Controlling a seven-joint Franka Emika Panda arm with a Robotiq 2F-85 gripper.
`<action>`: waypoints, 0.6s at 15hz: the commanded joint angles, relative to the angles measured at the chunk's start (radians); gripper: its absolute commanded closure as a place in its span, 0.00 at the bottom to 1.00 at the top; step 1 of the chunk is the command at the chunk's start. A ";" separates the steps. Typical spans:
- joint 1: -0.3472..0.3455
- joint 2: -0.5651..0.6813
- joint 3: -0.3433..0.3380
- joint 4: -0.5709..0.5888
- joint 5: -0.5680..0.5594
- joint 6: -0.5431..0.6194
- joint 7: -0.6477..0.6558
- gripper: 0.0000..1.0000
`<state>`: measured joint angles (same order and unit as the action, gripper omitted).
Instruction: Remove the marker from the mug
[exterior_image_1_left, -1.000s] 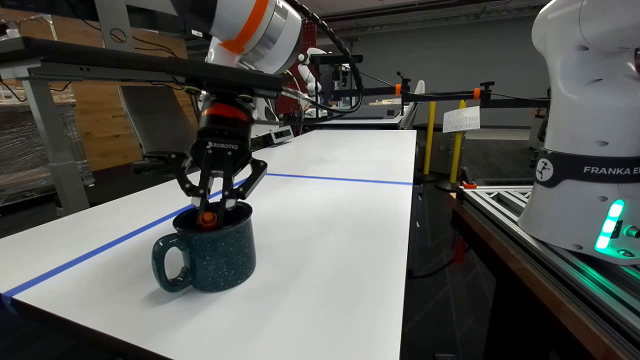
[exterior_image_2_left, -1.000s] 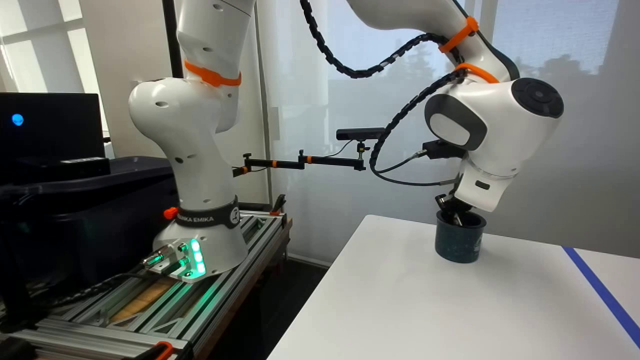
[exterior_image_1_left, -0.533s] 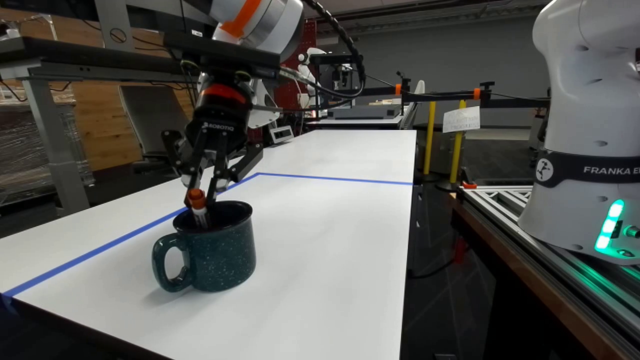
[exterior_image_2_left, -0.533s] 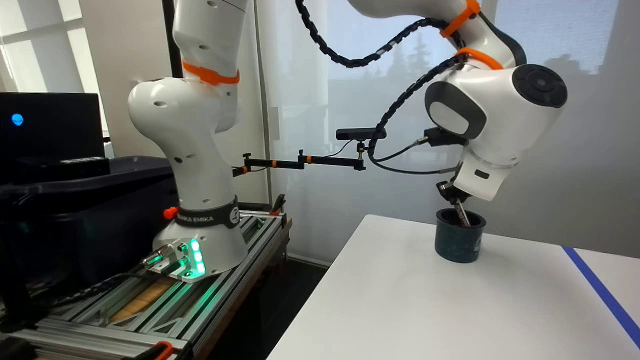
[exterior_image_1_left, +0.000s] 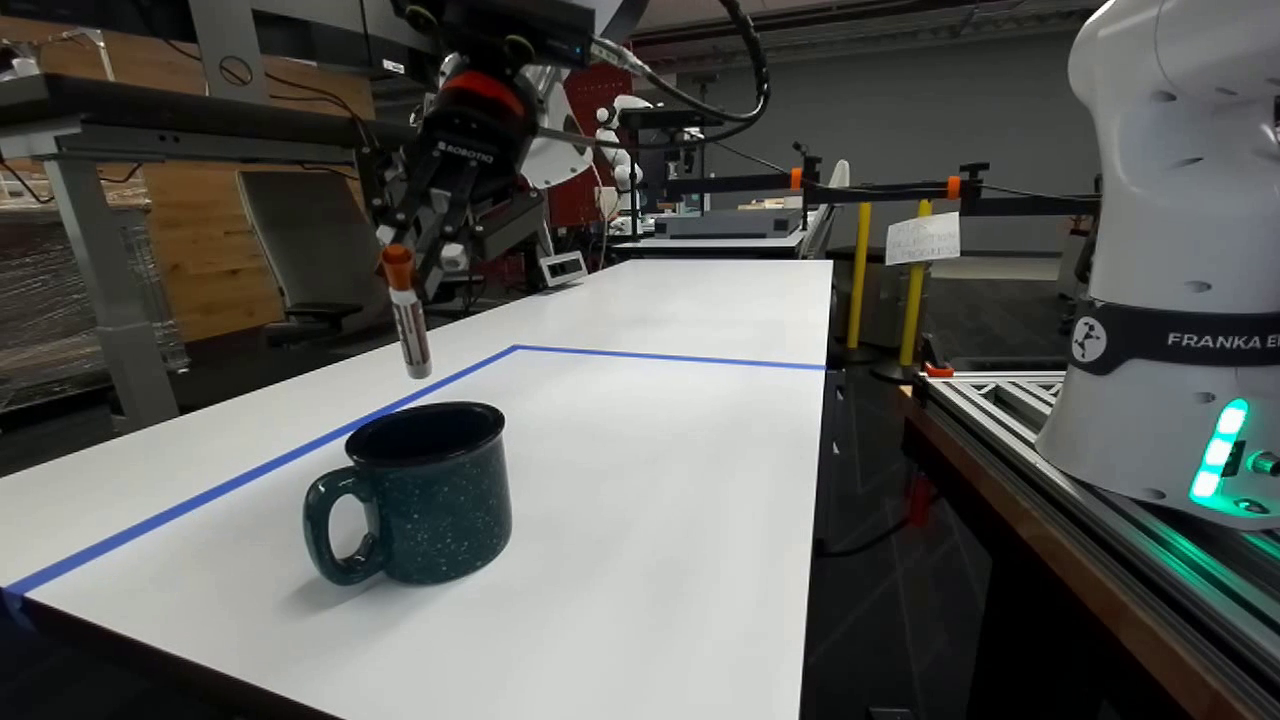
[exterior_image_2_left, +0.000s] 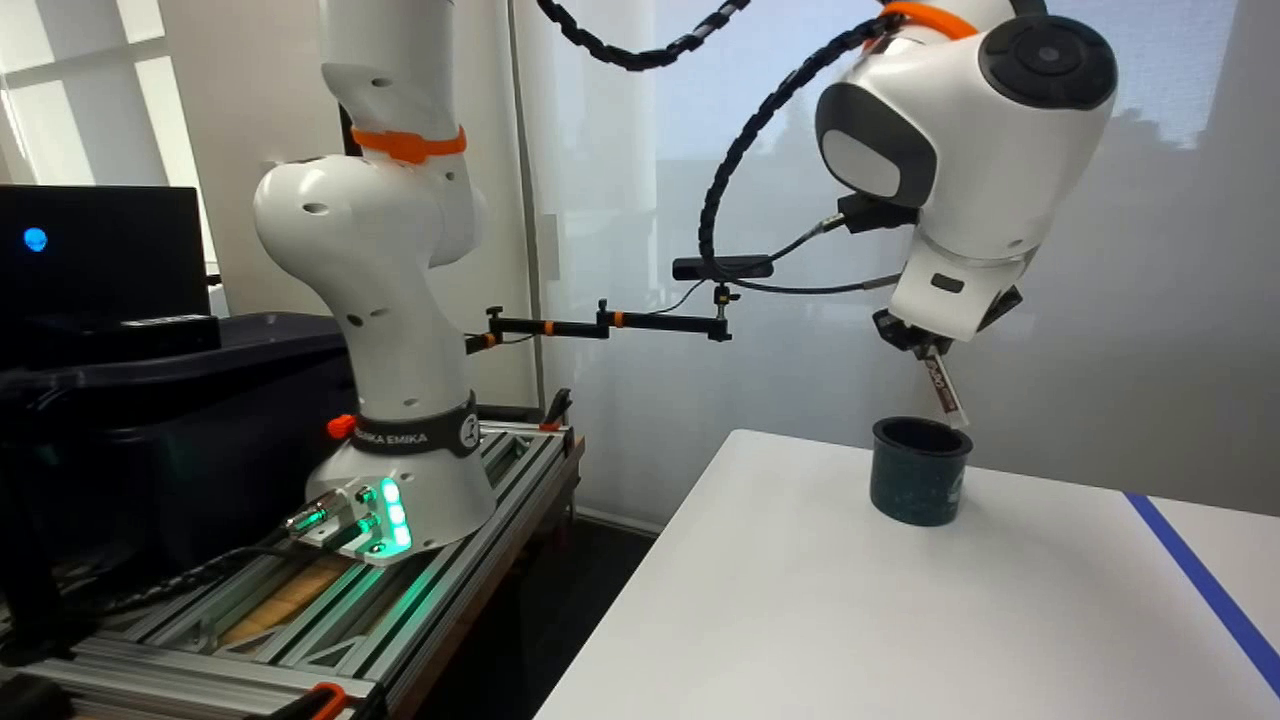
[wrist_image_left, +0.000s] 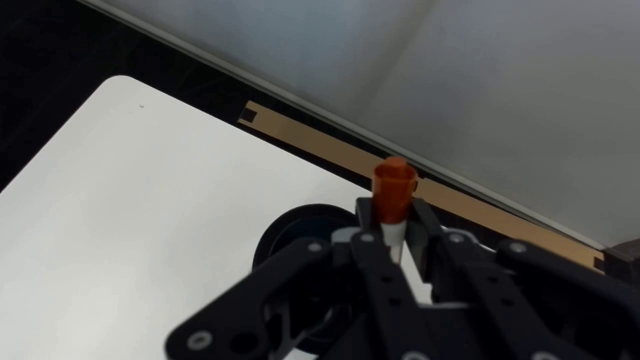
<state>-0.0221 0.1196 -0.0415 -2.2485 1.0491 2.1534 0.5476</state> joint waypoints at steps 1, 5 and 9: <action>0.015 -0.134 0.005 -0.113 0.015 0.144 -0.003 0.95; 0.017 -0.161 0.023 -0.173 -0.036 0.343 0.009 0.95; 0.015 -0.137 0.032 -0.231 -0.068 0.523 0.028 0.95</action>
<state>-0.0124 -0.0040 -0.0174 -2.4230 1.0149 2.5666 0.5478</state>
